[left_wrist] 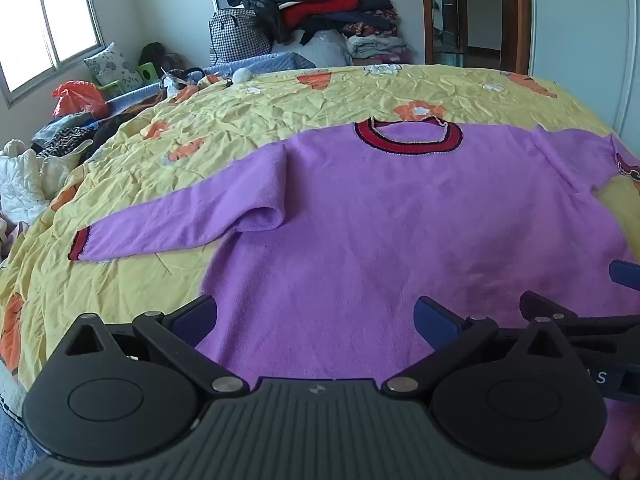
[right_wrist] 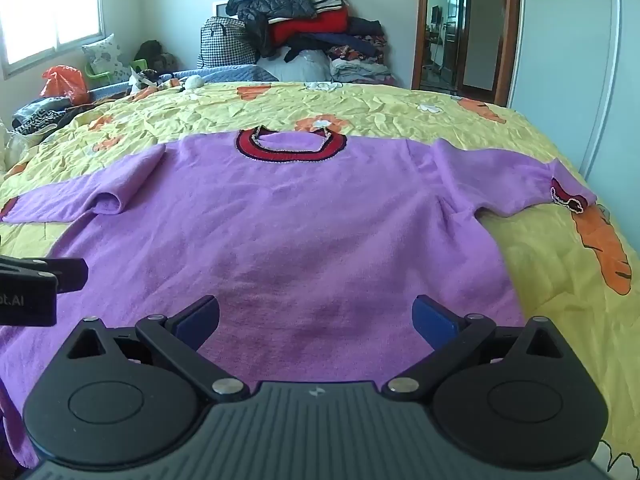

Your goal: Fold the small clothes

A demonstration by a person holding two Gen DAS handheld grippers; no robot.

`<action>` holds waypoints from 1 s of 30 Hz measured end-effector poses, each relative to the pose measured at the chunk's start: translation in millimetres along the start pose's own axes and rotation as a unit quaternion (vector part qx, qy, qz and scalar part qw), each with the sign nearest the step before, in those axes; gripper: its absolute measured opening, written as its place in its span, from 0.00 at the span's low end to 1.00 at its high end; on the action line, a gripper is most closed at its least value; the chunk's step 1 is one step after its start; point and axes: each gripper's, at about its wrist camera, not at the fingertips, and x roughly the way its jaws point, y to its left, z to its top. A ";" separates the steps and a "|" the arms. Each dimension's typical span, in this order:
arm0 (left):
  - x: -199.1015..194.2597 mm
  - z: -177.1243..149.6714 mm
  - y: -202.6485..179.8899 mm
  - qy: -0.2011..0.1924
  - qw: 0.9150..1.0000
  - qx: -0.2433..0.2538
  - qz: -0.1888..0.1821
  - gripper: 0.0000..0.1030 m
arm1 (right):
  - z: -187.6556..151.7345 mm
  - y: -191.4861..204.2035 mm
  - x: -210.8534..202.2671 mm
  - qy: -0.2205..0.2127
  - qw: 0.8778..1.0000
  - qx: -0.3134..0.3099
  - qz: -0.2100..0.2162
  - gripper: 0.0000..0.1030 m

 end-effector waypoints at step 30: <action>3.0 -4.4 0.3 0.012 1.000 -0.011 -0.018 1.00 | 1.5 5.0 -3.2 0.005 1.000 -0.008 0.011 1.00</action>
